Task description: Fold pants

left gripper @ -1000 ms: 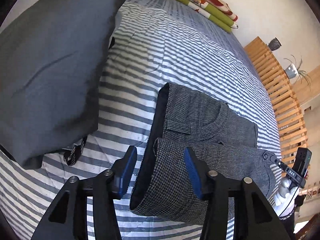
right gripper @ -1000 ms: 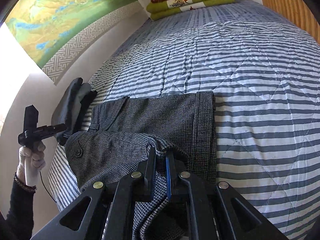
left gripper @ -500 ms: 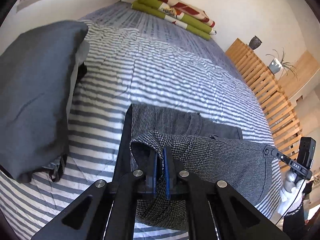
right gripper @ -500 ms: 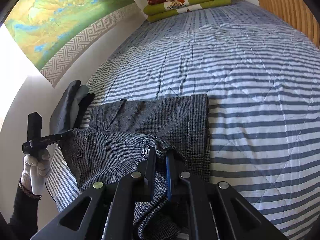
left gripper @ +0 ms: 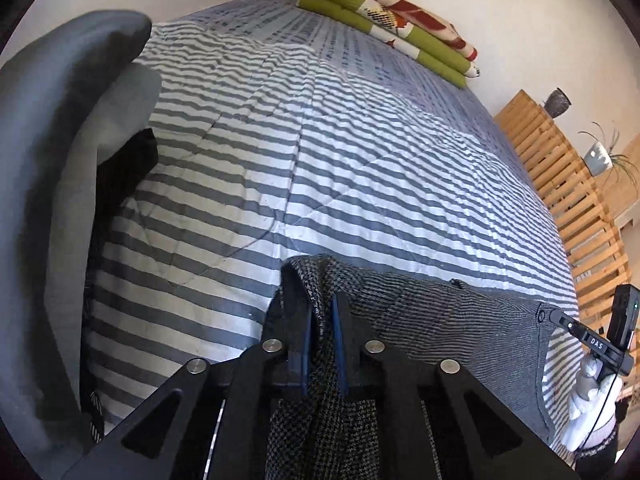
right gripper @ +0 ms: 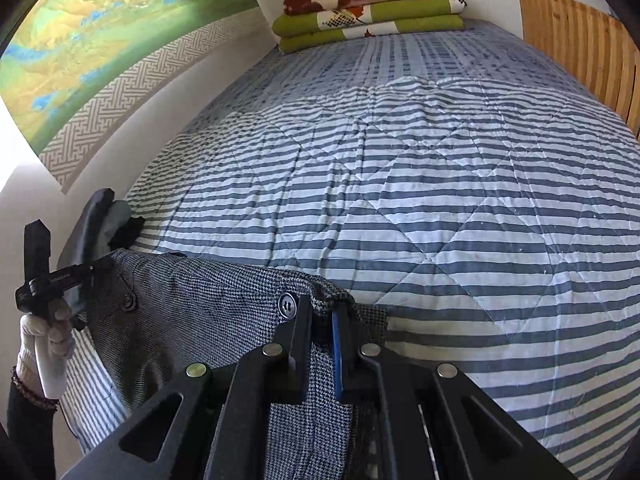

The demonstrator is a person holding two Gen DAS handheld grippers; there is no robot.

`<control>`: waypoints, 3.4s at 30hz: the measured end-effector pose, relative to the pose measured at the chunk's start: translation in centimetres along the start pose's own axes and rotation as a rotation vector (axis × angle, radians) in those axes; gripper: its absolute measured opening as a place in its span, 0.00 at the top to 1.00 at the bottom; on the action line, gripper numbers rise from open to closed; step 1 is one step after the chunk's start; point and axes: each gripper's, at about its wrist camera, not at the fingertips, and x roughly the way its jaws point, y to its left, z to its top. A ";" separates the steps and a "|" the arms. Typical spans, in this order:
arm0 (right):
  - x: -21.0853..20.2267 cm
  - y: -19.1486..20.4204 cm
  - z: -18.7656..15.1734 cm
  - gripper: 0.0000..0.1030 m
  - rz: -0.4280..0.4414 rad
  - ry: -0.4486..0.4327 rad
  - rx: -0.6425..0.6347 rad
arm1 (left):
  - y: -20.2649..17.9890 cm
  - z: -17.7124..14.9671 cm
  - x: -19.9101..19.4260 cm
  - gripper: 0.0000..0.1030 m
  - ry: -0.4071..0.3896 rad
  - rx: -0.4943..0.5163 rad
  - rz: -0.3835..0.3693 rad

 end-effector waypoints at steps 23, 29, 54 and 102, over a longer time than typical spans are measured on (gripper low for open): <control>-5.3 0.2 -15.9 0.68 0.149 0.173 0.080 | -2.9 -13.2 -3.7 0.55 0.118 0.180 -0.050; -8.2 1.1 -12.4 0.93 0.048 0.014 0.032 | -3.0 -13.9 -3.5 0.55 0.149 0.221 -0.033; -9.6 -1.3 -20.4 0.71 0.072 0.054 0.191 | -20.5 -24.0 -4.8 0.56 0.263 0.558 -0.187; -7.4 1.4 -18.8 0.82 0.130 -0.024 0.158 | -16.5 -18.6 -0.8 0.80 0.218 0.449 0.057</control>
